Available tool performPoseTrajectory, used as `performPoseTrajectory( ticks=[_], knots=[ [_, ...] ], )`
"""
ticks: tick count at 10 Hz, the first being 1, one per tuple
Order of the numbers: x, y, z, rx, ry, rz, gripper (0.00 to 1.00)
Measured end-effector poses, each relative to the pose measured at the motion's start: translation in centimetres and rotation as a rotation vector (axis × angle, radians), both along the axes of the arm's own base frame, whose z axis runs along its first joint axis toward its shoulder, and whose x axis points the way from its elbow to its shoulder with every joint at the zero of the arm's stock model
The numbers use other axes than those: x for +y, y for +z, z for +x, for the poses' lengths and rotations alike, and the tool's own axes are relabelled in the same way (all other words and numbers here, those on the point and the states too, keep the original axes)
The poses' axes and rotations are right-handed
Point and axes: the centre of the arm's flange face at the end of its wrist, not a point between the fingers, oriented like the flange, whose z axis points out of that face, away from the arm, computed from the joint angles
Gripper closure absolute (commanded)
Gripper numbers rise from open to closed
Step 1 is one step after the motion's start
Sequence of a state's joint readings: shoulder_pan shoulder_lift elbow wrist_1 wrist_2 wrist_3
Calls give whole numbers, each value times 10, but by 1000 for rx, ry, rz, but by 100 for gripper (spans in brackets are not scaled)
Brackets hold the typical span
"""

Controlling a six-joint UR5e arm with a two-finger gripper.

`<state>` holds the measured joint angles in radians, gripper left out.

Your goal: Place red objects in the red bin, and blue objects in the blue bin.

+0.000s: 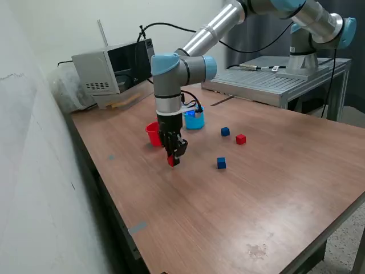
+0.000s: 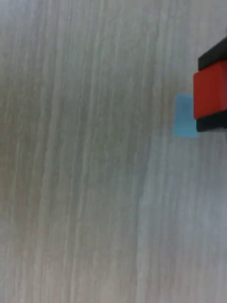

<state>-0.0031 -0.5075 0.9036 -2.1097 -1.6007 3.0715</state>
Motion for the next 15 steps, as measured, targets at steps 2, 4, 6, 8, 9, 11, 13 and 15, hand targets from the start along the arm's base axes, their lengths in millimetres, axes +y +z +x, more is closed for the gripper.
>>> performPoseTrajectory(
  ticks=[2, 4, 6, 8, 9, 11, 13, 15],
  knots=[
    [11, 42, 13, 22, -14, 0, 100],
    [32, 91, 32, 48, -40, 2, 100],
    [62, 127, 50, 64, -76, 13, 100],
    [96, 141, 62, 61, -118, 39, 100],
    [113, 144, 66, 59, -139, 48, 100],
    [140, 148, 68, 59, -173, 59, 100],
    [158, 142, 67, 50, -195, 63, 100],
    [170, 118, 63, 23, -208, 62, 100]
  ],
)
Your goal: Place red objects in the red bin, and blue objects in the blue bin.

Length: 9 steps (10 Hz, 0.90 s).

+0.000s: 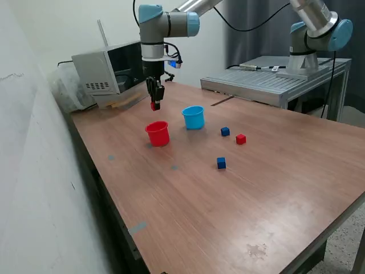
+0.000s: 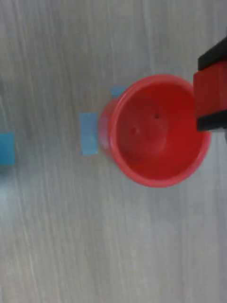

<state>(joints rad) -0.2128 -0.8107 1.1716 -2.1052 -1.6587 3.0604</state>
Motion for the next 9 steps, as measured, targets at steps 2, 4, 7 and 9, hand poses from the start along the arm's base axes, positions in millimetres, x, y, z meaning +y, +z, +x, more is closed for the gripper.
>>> performPoseTrajectory(
  ticks=[2, 4, 7, 9],
  knots=[
    [7, -18, -3, -18, -8, -4, 100],
    [12, -27, -6, -24, -13, -6, 100],
    [16, -34, -10, -25, -19, -8, 100],
    [19, -38, -14, -23, -24, -8, 0]
  ],
)
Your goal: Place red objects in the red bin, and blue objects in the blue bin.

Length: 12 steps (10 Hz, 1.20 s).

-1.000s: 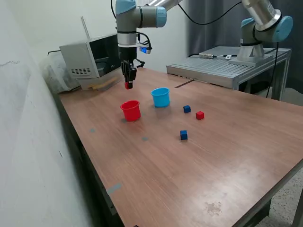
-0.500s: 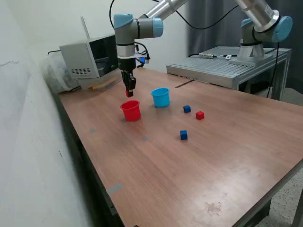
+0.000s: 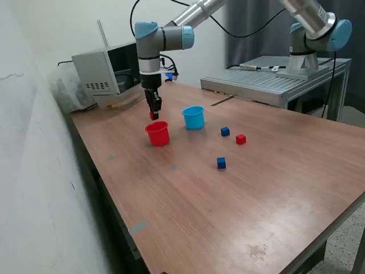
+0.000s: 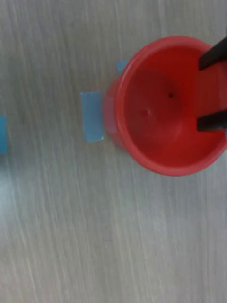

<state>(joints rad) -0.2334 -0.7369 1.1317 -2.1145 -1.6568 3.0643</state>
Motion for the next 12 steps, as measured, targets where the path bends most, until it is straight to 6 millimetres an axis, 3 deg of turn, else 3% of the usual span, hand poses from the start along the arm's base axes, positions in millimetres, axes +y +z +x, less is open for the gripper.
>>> performPoseTrajectory(
  ticks=[8, 10, 12],
  knots=[
    [2, -6, -2, -4, -5, -2, 0],
    [-7, -7, 9, -23, 3, -6, 0],
    [-32, 15, 35, -27, 29, -8, 0]
  ],
)
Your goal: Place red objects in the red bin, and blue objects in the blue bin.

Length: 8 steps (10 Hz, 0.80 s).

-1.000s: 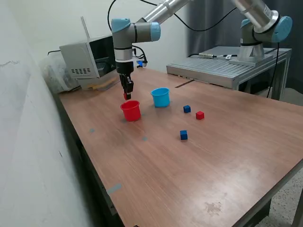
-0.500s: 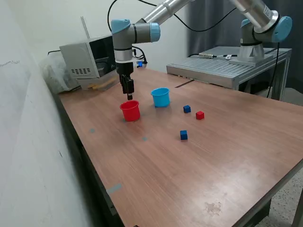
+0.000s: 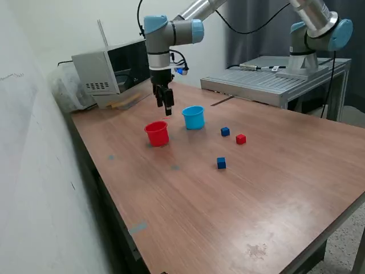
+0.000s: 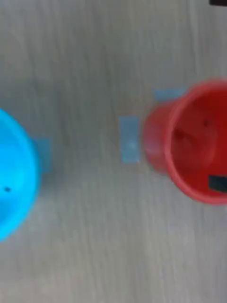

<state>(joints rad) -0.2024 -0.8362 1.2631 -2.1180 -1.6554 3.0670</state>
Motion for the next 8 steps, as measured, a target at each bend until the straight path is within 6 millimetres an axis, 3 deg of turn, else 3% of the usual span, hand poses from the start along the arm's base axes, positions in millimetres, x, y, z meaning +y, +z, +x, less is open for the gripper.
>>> performPoseTrajectory(
  ticks=[5, 8],
  knots=[
    [-80, 68, 110, -3, 79, -14, 0],
    [-139, 90, 163, 12, 116, -52, 0]
  ],
)
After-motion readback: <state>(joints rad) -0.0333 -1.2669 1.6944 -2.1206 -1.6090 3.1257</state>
